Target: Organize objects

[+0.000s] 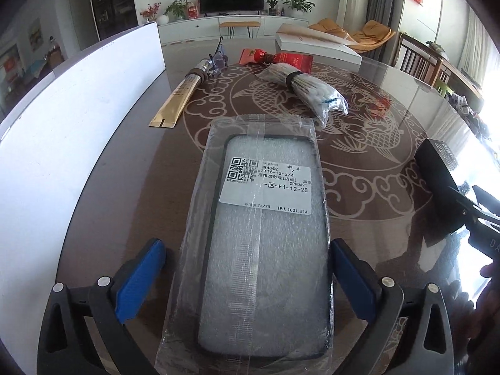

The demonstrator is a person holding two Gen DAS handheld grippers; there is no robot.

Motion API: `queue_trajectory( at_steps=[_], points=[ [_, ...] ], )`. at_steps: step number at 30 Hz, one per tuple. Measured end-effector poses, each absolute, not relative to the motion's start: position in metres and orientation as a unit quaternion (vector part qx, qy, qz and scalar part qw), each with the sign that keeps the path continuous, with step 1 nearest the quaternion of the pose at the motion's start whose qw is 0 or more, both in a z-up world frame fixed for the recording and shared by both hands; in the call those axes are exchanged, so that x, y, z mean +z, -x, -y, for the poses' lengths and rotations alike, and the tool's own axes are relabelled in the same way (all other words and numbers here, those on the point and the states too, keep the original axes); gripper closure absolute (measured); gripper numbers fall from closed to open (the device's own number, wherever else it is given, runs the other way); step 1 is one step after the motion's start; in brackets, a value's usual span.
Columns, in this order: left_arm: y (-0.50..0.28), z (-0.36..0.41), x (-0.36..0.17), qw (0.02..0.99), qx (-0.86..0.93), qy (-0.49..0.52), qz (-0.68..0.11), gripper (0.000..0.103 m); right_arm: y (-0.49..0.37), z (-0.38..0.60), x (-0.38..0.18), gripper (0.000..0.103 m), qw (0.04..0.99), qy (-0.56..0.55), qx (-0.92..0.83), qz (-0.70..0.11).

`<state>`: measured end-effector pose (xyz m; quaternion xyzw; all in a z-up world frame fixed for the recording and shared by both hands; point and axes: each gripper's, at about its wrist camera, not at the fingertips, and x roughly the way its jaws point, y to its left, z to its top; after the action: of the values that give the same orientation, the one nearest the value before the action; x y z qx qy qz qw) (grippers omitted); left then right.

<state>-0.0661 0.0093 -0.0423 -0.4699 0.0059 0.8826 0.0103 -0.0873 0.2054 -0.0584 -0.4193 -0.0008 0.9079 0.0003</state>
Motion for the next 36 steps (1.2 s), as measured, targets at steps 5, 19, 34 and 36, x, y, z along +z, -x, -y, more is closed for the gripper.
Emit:
queue_trajectory(
  at_steps=[5, 19, 34, 36],
  points=[
    [0.066, -0.01, -0.043, 0.01, 0.883, 0.47, -0.006, 0.0, 0.099, -0.213, -0.069, 0.001, -0.001, 0.456, 0.89, -0.023],
    [0.066, -0.009, -0.043, 0.01, 0.883, 0.469, -0.006, 0.0, 0.102, -0.207, -0.071, 0.0, 0.011, 0.467, 0.884, 0.001],
    [0.066, -0.01, -0.043, 0.009, 0.883, 0.469, -0.006, 0.0, 0.102, -0.207, -0.071, 0.0, 0.011, 0.467, 0.884, 0.001],
    [0.066, -0.01, -0.043, 0.01, 0.883, 0.469, -0.006, 0.0, 0.101, -0.207, -0.071, 0.0, 0.011, 0.467, 0.884, 0.001]
  ],
)
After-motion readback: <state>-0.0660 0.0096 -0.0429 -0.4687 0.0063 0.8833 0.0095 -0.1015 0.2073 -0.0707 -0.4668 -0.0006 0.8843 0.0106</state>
